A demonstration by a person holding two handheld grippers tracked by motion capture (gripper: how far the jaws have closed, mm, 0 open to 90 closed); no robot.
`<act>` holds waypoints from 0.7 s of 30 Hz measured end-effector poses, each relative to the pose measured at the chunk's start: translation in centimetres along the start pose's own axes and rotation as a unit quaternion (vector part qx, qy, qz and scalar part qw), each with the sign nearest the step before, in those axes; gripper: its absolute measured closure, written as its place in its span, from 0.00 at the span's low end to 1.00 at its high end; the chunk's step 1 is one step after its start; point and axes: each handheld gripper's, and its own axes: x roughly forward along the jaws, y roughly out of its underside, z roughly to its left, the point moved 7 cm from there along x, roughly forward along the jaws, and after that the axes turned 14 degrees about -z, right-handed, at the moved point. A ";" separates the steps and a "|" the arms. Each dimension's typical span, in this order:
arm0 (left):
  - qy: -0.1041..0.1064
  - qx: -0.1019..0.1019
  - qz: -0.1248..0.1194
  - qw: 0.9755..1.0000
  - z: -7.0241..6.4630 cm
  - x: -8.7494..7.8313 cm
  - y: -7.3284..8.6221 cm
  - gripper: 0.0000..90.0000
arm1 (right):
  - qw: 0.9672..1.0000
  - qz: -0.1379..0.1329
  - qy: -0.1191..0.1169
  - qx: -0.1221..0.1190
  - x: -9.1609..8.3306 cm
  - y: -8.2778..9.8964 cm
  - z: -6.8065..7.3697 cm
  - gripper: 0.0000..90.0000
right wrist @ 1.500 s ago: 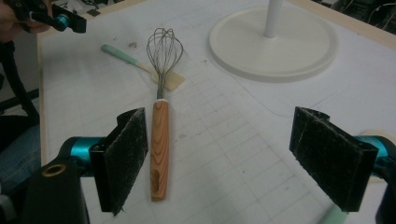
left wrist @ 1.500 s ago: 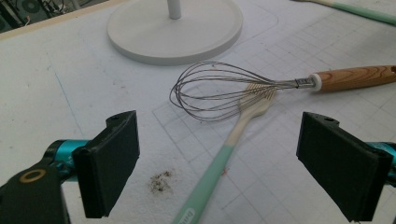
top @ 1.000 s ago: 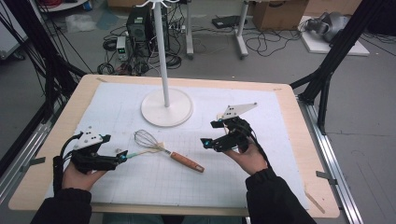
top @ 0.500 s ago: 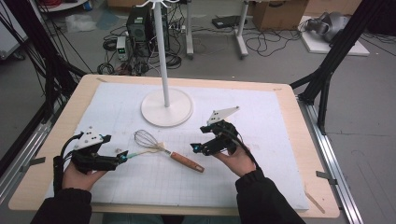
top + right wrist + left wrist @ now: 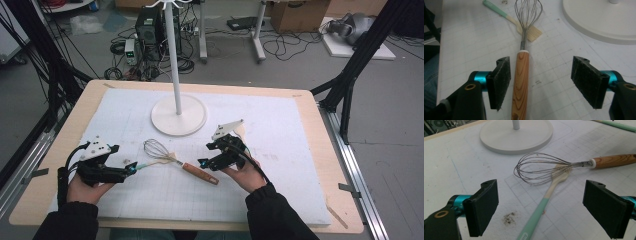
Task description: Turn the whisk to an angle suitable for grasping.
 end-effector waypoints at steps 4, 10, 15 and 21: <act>0.000 0.001 0.000 1.000 0.0 0.0 0.0 0.15 | 1.000 0.000 -0.001 0.004 0.2 0.1 0.2 0.37; 0.001 0.002 0.001 1.000 0.0 -0.1 0.0 0.15 | 1.000 0.005 -0.006 0.014 0.8 0.7 0.4 0.42; 0.001 0.001 0.000 1.000 -0.1 0.0 0.0 0.15 | 1.000 0.015 -0.009 0.015 1.4 1.2 0.7 0.44; 0.002 0.002 0.001 1.000 -0.1 0.0 0.0 0.15 | 1.000 0.023 -0.009 0.017 1.9 1.7 0.9 0.46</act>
